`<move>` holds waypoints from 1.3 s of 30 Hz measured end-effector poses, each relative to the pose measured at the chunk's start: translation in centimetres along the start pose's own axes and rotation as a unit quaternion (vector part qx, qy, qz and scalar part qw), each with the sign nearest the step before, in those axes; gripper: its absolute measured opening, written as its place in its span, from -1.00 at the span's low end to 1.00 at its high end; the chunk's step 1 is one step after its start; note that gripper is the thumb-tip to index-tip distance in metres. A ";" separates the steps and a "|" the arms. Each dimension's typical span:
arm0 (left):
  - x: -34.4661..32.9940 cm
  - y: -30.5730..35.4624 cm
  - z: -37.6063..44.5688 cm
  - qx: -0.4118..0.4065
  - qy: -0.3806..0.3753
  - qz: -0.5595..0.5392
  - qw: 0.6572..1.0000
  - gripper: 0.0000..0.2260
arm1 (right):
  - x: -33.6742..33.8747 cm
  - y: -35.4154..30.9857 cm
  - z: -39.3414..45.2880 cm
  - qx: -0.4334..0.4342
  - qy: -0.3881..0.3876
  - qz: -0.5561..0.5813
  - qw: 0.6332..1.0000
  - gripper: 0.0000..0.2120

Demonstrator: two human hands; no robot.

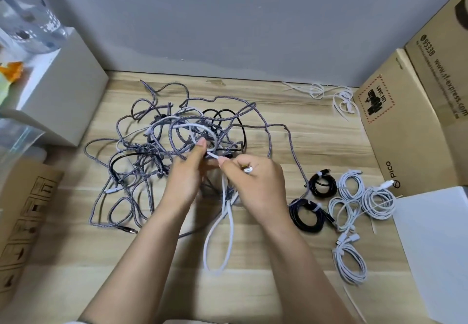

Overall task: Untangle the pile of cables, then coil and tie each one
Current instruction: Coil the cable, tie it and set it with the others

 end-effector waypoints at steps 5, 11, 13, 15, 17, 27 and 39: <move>0.9 4.6 -1.5 -0.116 0.020 0.112 0.987 -0.48 | 1.8 -0.7 -0.1 -0.008 0.013 0.060 0.998 -0.62; 1.3 6.4 -2.7 -0.102 -0.123 0.050 0.986 -0.43 | 6.3 2.7 1.9 -0.074 0.140 0.122 0.980 -0.67; 2.7 5.4 -1.6 -0.075 -0.093 0.062 0.991 -0.55 | 6.9 2.7 1.9 -0.075 0.148 0.130 0.977 -0.59; 4.0 4.1 0.0 -0.047 -0.042 0.077 0.995 -0.71 | 7.3 2.4 1.6 -0.076 0.151 0.161 0.972 -0.55; 4.8 2.4 1.6 -0.018 -0.018 0.091 0.995 -0.75 | 7.1 1.9 1.1 -0.075 0.129 0.215 0.965 -0.54; 6.9 7.9 -0.3 -0.236 0.175 0.301 0.907 -0.57 | 5.0 -1.8 0.5 -0.012 0.019 0.254 0.967 -0.59; -3.1 6.9 -7.1 -0.497 0.016 0.393 0.773 -0.80 | 6.1 -6.0 -1.0 0.065 -0.004 0.320 0.945 -0.63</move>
Point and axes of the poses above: each hand's wrist, its own z-axis towards the middle knuckle, its own x-axis out of the back of the hand, y = z × x, the point moved 10 cm from there along z, towards the middle knuckle, and after that the axes turned 3 degrees about -x, right-handed, at the moved point
